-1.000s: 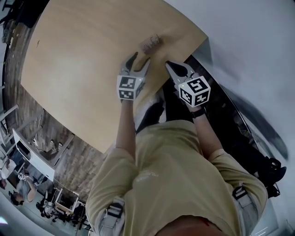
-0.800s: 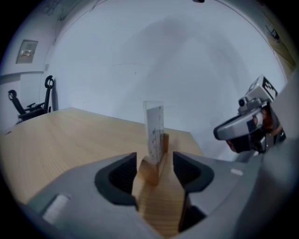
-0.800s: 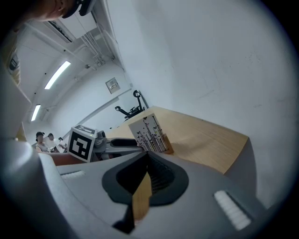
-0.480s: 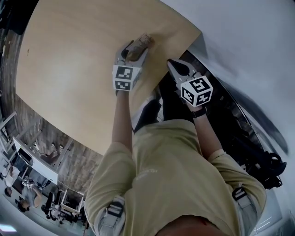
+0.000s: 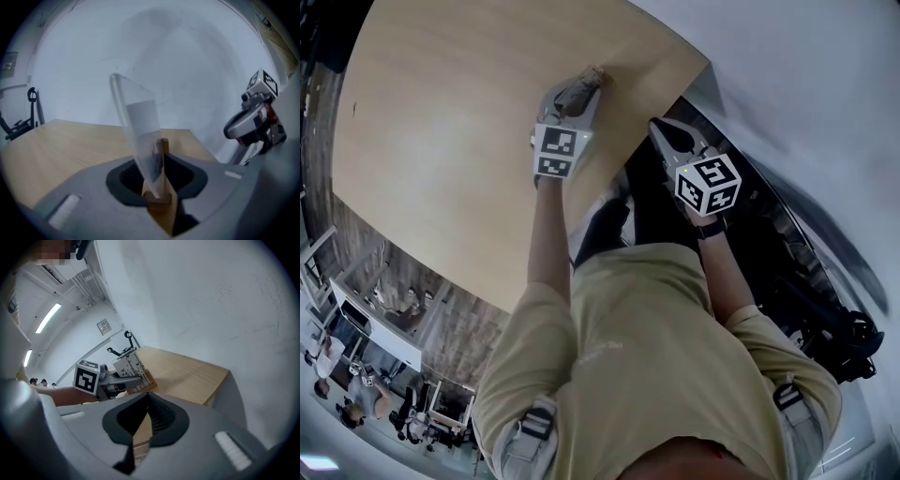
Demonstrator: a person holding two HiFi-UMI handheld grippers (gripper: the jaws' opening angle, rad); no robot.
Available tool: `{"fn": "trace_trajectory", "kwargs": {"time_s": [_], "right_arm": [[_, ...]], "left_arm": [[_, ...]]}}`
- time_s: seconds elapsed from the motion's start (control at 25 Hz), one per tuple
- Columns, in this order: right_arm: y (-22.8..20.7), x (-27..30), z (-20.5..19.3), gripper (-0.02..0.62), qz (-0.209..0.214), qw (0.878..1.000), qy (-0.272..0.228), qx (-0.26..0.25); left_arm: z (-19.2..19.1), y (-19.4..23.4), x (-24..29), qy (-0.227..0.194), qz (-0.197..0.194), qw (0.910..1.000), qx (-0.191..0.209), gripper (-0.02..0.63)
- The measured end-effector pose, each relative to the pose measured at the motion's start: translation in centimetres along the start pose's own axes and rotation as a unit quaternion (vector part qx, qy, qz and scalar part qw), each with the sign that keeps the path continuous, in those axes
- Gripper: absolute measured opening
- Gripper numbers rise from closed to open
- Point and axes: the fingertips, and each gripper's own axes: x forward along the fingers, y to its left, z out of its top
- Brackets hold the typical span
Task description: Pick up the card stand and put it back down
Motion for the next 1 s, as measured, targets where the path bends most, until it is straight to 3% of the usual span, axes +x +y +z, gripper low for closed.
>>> {"fn": "trace_trajectory", "kwargs": {"time_s": [0.16,0.52,1.0], "right_arm": [[-0.1,-0.3,0.0,0.005,0.001,1.0,-0.004,0.001],[1.9,-1.9,1.5,0.003,0.005,1.0,-0.016,-0.022],[8.6,-4.3,6.9,0.003,0.023,0.992,-0.068,-0.106]], "left_arm": [[0.0,-1.0,0.0,0.003,-0.003,0.9999,0.011,0.067],[-0.1,-3.9,-2.1,0.008,-0.024,0.9996,-0.006,0.049],[4.9,-4.9,-10.8,-0.051,0.018,0.9976,-0.045,0.048]]}}
